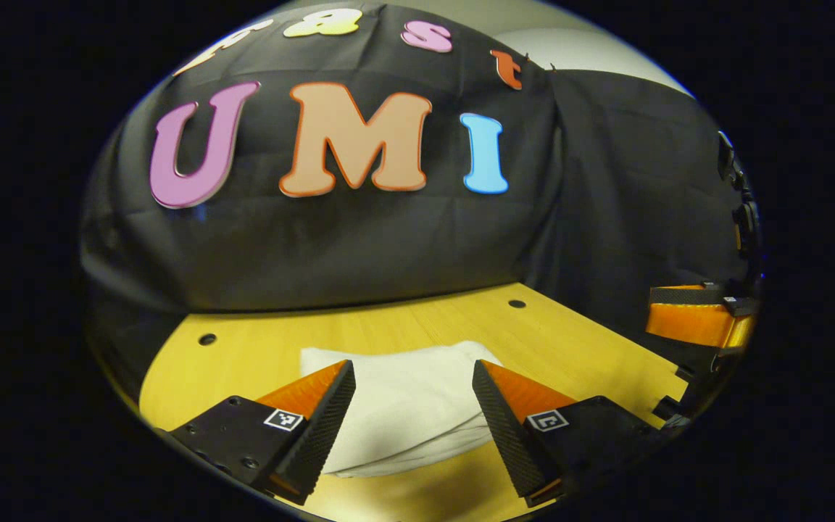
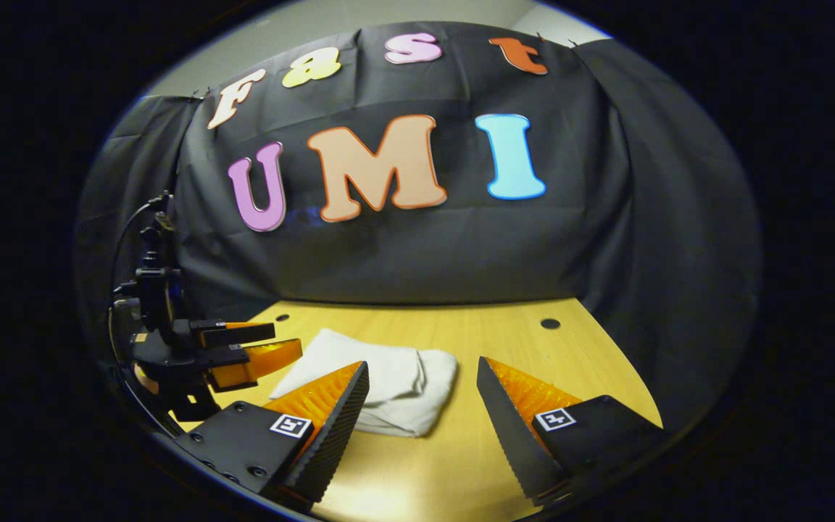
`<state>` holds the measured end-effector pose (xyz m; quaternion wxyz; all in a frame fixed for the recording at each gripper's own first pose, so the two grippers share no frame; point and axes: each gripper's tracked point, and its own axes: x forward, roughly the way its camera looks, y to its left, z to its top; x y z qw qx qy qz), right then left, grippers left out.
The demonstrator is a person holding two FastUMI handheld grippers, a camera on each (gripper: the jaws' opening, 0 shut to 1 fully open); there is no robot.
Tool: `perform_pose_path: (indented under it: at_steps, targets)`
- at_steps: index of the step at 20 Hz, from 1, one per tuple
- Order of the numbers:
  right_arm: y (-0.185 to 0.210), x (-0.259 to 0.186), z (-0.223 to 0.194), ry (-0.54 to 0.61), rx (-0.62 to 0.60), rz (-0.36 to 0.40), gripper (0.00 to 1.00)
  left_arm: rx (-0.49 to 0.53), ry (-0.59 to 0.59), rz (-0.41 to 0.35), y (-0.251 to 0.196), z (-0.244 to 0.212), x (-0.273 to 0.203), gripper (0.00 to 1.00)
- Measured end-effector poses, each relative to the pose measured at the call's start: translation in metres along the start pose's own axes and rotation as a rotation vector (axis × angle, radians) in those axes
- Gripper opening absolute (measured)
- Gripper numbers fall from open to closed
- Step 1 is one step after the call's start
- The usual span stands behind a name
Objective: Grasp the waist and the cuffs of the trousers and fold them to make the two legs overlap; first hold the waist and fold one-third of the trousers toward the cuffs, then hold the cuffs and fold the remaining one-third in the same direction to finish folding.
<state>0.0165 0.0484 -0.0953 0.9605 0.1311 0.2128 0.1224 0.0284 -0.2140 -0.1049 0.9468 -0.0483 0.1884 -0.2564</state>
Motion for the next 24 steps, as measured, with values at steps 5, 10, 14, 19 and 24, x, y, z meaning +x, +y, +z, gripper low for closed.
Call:
perform_pose_path:
  at_steps: [5, 10, 14, 19, 24]
  targets:
    - [0.070, 0.007, 0.038, -0.158, 0.009, 0.063, 0.96, -0.022, -0.117, 0.126, 0.049, 0.041, -0.059, 0.95]
    - [0.085, 0.008, 0.044, -0.185, 0.025, 0.033, 0.96, -0.066, -0.205, 0.246, 0.095, 0.063, -0.105, 0.95]
    - [0.087, 0.002, 0.055, -0.236, 0.032, 0.003, 0.96, -0.046, -0.205, 0.301, 0.115, 0.055, -0.124, 0.95]
    - [0.078, -0.011, 0.069, -0.275, 0.028, -0.037, 0.92, -0.048, -0.218, 0.307, 0.118, 0.054, -0.130, 0.95]
    - [0.067, -0.018, 0.090, -0.336, -0.008, -0.093, 0.95, -0.018, -0.252, 0.325, 0.124, 0.064, -0.136, 0.95]
